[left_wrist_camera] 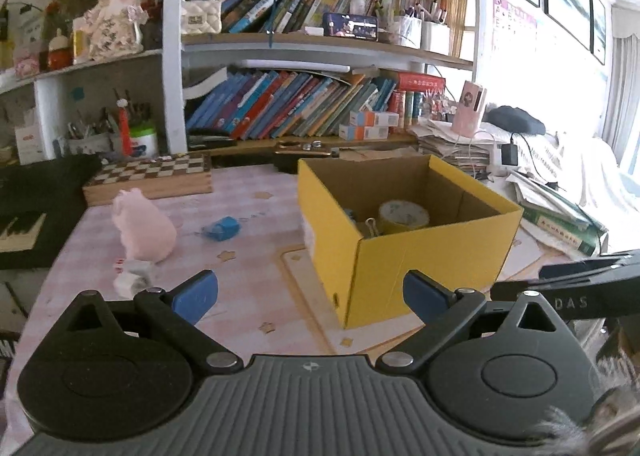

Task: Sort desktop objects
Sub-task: 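Withdraw both tools from the box back over the table, then reach both tools toward the white charger and blue object by the pink pig, then close the left gripper on the white charger plug, then grasp the blue object with the right gripper while the left lifts the charger, then carry the charger and blue object with both tools toward the yellow box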

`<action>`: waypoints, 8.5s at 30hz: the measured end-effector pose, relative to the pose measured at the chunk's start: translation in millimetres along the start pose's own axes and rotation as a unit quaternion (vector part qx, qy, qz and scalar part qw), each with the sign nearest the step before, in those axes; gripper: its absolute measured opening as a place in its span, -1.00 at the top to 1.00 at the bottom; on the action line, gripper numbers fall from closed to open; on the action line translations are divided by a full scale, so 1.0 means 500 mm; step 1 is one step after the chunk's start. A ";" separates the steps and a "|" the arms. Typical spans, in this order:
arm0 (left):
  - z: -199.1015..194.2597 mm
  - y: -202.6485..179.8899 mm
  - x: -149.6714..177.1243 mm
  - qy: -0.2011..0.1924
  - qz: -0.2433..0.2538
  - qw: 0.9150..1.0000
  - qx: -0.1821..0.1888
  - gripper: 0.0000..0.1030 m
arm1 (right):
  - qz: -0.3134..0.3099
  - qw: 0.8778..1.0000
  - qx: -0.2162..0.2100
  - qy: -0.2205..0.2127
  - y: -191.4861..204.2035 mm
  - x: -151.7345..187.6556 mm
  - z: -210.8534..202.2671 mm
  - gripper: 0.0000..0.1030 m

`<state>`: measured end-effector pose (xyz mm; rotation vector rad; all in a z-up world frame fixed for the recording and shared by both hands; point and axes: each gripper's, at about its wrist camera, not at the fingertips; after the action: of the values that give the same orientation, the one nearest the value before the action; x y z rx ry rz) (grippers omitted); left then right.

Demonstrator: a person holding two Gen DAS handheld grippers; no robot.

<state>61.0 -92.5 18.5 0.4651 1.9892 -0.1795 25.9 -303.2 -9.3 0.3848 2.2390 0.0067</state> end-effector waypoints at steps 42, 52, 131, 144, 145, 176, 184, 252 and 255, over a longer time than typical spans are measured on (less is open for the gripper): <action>-0.131 0.187 0.145 0.078 -0.019 0.996 -0.033 -1.00 | -0.055 0.995 -0.049 0.066 0.277 0.157 -0.037 -0.59; -0.151 0.238 0.154 0.071 -0.035 0.995 -0.055 -1.00 | -0.077 0.993 -0.068 0.059 0.333 0.151 -0.032 -0.59; 0.379 0.402 0.068 0.169 -0.037 0.984 -0.037 -0.05 | -0.188 0.970 -0.081 0.130 0.503 -0.209 0.504 -0.57; 0.342 0.432 0.065 0.139 -0.107 0.984 -0.034 0.19 | -0.179 0.970 -0.067 0.151 0.497 -0.229 0.588 -0.56; 0.336 0.434 0.064 0.136 -0.115 0.983 -0.034 0.19 | -0.177 0.970 -0.066 0.152 0.496 -0.231 0.594 -0.55; 0.168 0.433 0.009 0.056 -0.144 0.987 -0.035 0.19 | -0.097 0.977 -0.150 0.118 0.472 -0.227 0.403 0.28; 0.103 0.414 0.004 0.034 -0.143 0.989 -0.028 0.19 | -0.102 0.974 -0.177 0.098 0.453 -0.198 0.289 0.28; -0.101 0.107 0.096 0.087 -0.026 0.960 0.266 0.19 | 0.075 0.994 0.008 0.084 0.168 0.159 -0.146 0.28; -0.093 0.095 0.091 0.089 -0.020 0.959 0.270 0.19 | 0.080 0.993 0.008 0.084 0.155 0.153 -0.140 0.28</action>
<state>23.8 -23.0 2.6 0.8096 2.1157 -0.7417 -51.3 -199.7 -11.3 0.5914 2.3696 0.1087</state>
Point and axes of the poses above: each gripper's, at about its wrist camera, not at the fingertips, and z roughly the way its jaws point, y to its left, x to its underside, and after that the axes turned 6 degrees about z, right-handed
